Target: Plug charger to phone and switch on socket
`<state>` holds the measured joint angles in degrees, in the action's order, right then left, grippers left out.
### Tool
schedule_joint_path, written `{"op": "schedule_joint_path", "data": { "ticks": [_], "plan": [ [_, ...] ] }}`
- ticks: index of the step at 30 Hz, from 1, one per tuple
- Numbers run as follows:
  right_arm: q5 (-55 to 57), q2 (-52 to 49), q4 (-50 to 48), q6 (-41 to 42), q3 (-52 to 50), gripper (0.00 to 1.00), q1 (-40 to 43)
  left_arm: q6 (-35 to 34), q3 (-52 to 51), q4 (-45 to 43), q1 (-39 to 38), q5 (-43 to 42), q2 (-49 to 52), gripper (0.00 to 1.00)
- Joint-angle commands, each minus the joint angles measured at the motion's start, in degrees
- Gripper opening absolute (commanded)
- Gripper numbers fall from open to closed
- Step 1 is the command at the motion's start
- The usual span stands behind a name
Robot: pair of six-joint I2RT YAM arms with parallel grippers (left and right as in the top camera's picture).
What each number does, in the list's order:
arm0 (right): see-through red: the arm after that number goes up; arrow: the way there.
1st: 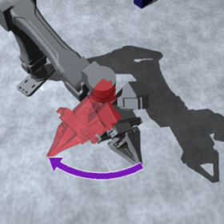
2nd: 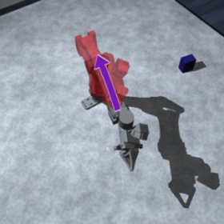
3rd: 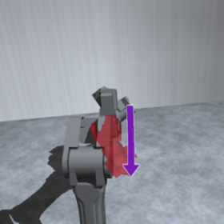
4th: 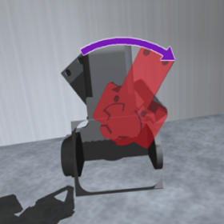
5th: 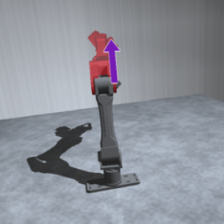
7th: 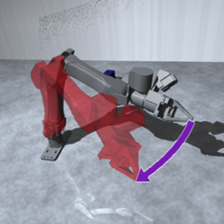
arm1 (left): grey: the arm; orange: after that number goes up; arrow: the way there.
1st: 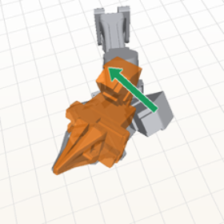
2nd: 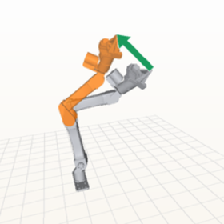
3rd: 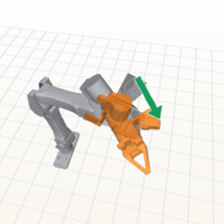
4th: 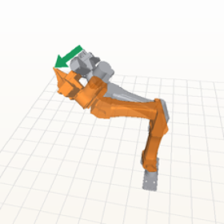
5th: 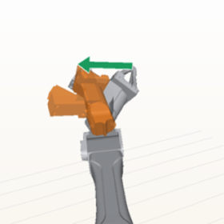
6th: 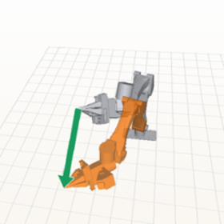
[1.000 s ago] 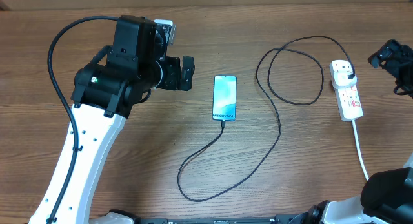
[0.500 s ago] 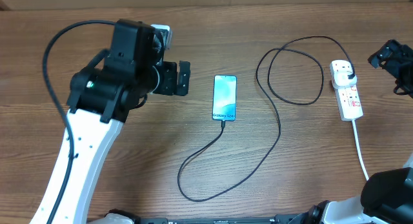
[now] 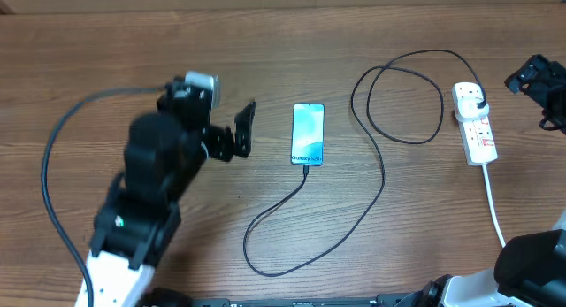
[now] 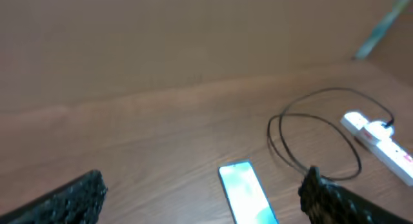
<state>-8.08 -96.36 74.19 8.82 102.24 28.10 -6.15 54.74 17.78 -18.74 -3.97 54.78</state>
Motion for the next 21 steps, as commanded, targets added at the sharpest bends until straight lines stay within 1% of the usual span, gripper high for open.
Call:
{"op": "schedule_joint_path", "data": {
  "ticks": [1,6,10,12,15,19,21],
  "plan": [
    [0.35,1.09,-0.15,0.17,0.92,1.00,0.09,1.92,-9.86,-9.16,1.53,-3.69,-9.01,0.99],
    [0.35,1.09,-0.17,0.17,0.92,1.00,0.09,1.95,-23.12,-24.96,6.58,-7.76,-20.46,0.99],
    [0.35,1.09,-0.15,0.17,0.92,1.00,0.09,2.19,-31.45,-33.20,9.94,-7.93,-28.26,1.00],
    [0.35,1.09,-0.15,0.17,0.92,1.00,0.09,3.23,-34.67,-35.26,11.21,-8.02,-31.69,1.00],
    [0.35,1.09,-0.17,0.17,0.92,1.00,0.09,4.52,-38.01,-36.11,12.96,-8.79,-35.54,0.99],
    [0.35,1.09,-0.15,0.17,0.92,1.00,0.09,10.38,-42.21,-36.06,16.20,-14.29,-40.37,0.99],
    [0.35,1.09,-0.15,0.17,0.92,1.00,0.09,11.37,-44.00,-36.11,17.64,-15.80,-42.36,1.00]
  ]
}}
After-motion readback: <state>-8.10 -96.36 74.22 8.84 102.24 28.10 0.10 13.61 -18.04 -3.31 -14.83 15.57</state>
